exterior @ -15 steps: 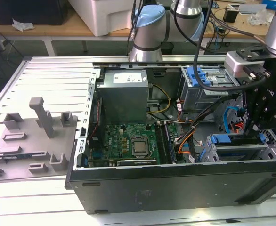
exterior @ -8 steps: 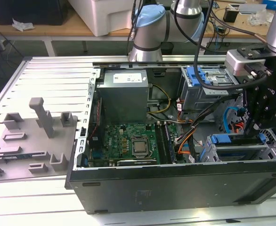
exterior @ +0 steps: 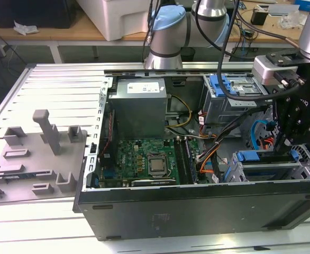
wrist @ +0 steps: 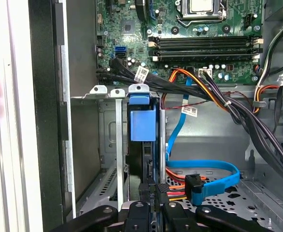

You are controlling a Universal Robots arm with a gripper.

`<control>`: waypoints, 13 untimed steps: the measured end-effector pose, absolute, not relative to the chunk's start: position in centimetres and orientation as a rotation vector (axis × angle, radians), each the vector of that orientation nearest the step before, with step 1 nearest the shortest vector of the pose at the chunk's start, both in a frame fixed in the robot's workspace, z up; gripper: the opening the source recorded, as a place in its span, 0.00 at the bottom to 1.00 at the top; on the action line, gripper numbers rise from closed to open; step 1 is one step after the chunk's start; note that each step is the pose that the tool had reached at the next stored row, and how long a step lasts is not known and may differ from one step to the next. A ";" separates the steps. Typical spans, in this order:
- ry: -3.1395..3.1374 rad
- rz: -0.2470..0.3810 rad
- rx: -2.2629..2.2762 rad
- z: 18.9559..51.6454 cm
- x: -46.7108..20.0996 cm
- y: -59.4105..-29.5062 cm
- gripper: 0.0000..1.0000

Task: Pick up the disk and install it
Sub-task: 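Insert the first disk wire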

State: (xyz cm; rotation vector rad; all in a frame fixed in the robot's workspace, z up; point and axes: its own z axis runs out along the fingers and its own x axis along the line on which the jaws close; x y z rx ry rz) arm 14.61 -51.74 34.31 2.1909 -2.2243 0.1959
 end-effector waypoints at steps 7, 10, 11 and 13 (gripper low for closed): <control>-2.228 0.196 2.187 34.2 14.6 -51.9 0.17; -2.230 0.195 2.186 34.1 14.6 -52.0 0.17; -2.230 0.194 2.186 34.1 14.6 -52.0 0.17; -2.233 0.192 2.185 34.1 14.6 -52.1 0.17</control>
